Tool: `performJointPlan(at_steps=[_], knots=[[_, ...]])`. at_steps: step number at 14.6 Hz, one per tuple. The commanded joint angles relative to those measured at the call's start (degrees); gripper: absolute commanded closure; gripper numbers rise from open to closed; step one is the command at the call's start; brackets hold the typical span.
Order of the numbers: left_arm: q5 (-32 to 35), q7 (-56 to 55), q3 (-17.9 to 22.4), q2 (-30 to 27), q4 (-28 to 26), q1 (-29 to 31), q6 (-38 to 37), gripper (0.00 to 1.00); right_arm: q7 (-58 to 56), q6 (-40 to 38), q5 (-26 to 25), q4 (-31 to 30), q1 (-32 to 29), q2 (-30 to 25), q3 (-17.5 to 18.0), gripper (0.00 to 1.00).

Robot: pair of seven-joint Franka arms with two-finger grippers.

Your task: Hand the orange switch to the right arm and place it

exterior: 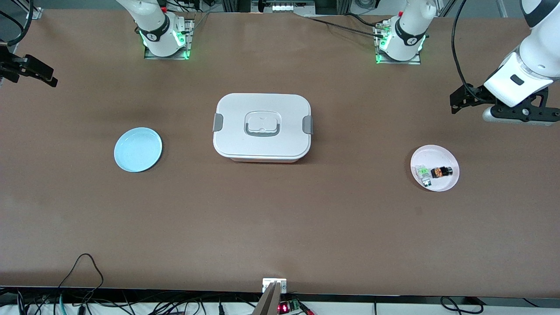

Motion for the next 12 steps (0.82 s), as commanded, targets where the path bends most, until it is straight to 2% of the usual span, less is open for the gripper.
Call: performJointPlan(at_steps=[1,7,12], knots=[[1.86,0.03,-0.49,0.20,1.39,0.05,-1.29,0.00,0.59,-0.43,0.52,-1.43,-0.05,-1.31,0.01,0.00],[1.78,-0.06,-0.49,0.20,1.40,0.05,-1.55,0.00,0.68,4.57,0.61,-8.99,-0.05,-6.41,-0.17,0.00],[1.78,-0.06,-0.41,0.20,1.40,-0.04,-1.46,0.00,0.24,3.97,0.61,-7.42,-0.05,-5.37,-0.26,0.00]])
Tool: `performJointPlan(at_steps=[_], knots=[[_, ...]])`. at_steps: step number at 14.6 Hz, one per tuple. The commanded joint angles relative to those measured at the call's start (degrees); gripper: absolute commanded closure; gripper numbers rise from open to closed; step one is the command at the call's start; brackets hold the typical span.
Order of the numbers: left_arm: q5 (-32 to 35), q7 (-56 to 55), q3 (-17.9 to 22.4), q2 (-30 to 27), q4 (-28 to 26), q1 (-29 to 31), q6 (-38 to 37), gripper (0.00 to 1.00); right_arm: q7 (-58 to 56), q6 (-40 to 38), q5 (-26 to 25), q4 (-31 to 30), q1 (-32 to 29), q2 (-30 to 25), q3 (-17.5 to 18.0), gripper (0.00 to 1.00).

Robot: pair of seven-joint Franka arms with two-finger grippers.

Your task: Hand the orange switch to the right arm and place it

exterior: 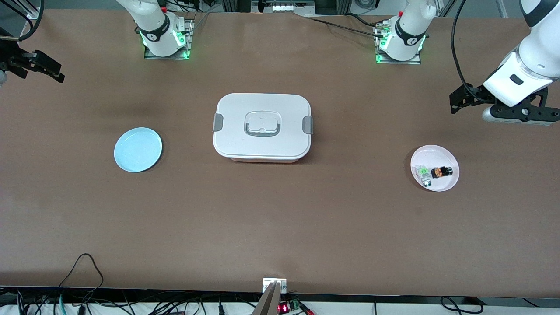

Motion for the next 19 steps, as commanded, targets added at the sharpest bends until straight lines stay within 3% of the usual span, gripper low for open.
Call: performJointPlan(at_steps=[1,19], knots=[[1.78,-0.14,-0.41,0.11,1.34,-0.04,-1.46,0.00,-0.10,0.69,0.69,0.48,-0.12,0.19,-0.31,0.00],[0.11,-0.67,0.65,0.11,1.34,0.66,-5.59,0.00,0.42,-0.10,0.78,3.74,0.06,4.50,0.13,0.00]])
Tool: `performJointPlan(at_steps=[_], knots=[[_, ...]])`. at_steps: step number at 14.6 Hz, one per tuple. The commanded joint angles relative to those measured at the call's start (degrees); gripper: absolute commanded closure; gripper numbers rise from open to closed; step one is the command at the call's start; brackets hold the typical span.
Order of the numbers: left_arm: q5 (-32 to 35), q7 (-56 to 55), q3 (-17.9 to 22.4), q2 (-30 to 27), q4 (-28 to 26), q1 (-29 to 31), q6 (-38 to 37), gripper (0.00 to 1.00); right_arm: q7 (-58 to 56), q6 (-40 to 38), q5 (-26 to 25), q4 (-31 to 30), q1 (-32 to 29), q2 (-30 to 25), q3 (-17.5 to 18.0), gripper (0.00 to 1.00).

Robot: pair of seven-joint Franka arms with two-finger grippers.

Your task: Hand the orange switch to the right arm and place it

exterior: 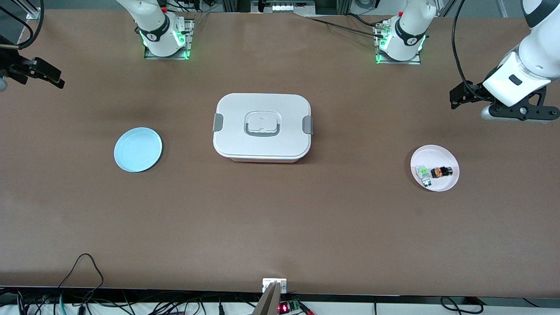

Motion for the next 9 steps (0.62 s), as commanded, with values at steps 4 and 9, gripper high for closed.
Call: performJointPlan(at_steps=[4,9], knots=[[0.11,0.11,0.16,3.00,1.24,1.19,-2.33,0.00,0.16,-0.52,0.60,2.63,0.19,1.75,0.23,0.00],[0.54,0.11,0.07,5.20,3.43,1.45,-7.70,0.00,0.34,-2.28,-0.71,2.81,0.63,1.13,8.49,0.00]])
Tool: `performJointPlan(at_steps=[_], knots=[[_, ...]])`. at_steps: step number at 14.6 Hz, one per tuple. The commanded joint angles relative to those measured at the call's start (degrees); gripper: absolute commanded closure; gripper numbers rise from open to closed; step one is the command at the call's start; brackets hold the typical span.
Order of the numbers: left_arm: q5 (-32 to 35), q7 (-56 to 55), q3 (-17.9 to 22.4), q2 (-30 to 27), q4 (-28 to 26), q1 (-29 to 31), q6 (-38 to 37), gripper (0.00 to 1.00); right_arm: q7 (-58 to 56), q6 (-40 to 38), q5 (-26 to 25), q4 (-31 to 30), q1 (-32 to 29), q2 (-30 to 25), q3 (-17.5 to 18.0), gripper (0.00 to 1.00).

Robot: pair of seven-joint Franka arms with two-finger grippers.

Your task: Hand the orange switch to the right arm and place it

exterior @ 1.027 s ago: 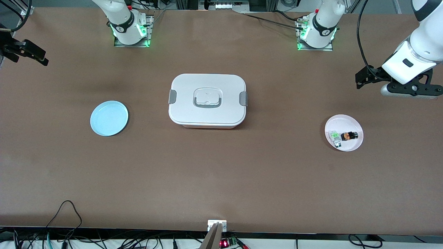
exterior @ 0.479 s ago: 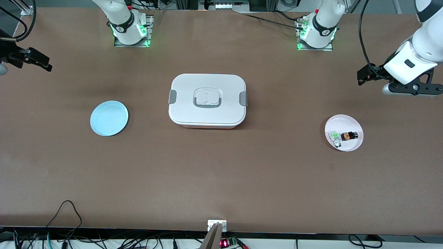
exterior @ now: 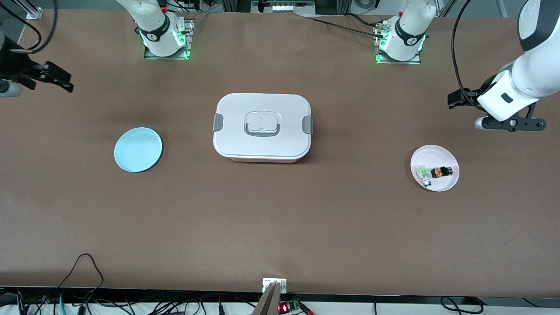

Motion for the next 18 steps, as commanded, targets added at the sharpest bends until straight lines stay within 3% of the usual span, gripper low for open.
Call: performJointPlan(at_steps=[1,4,6,8,12,14,16,18], knots=[[0.55,-0.32,-0.04,1.92,3.55,0.32,-2.87,0.00,0.26,-1.79,-0.71,0.98,0.23,0.01,2.78,0.00],[0.81,-0.15,0.13,3.07,3.55,0.76,-1.74,0.00,0.35,-3.37,-0.62,1.24,-0.11,0.53,2.69,0.00],[0.81,-0.32,0.13,3.07,0.06,2.17,0.44,0.00,-0.01,-3.89,-0.53,1.68,-0.64,1.76,2.51,0.00],[0.81,-0.32,0.13,2.81,-5.04,3.66,7.54,0.00,0.17,-7.40,-0.44,2.64,-1.00,1.68,2.17,0.00],[2.56,-0.32,0.22,6.57,-9.27,4.80,20.82,0.00,0.61,-14.61,0.08,9.14,-1.08,1.41,0.94,0.00],[2.57,-0.23,0.22,7.81,-13.13,5.51,28.81,0.00,0.61,-14.45,4.72,10.91,-0.82,2.11,0.40,0.00],[2.75,0.03,0.13,9.48,-17.18,7.61,36.55,0.00,0.52,-13.31,5.80,11.96,-0.38,6.84,1.02,0.00],[2.75,0.12,0.13,12.02,-17.98,8.06,40.96,0.00,0.43,-11.91,5.80,12.84,-0.47,6.95,0.93,0.00]])
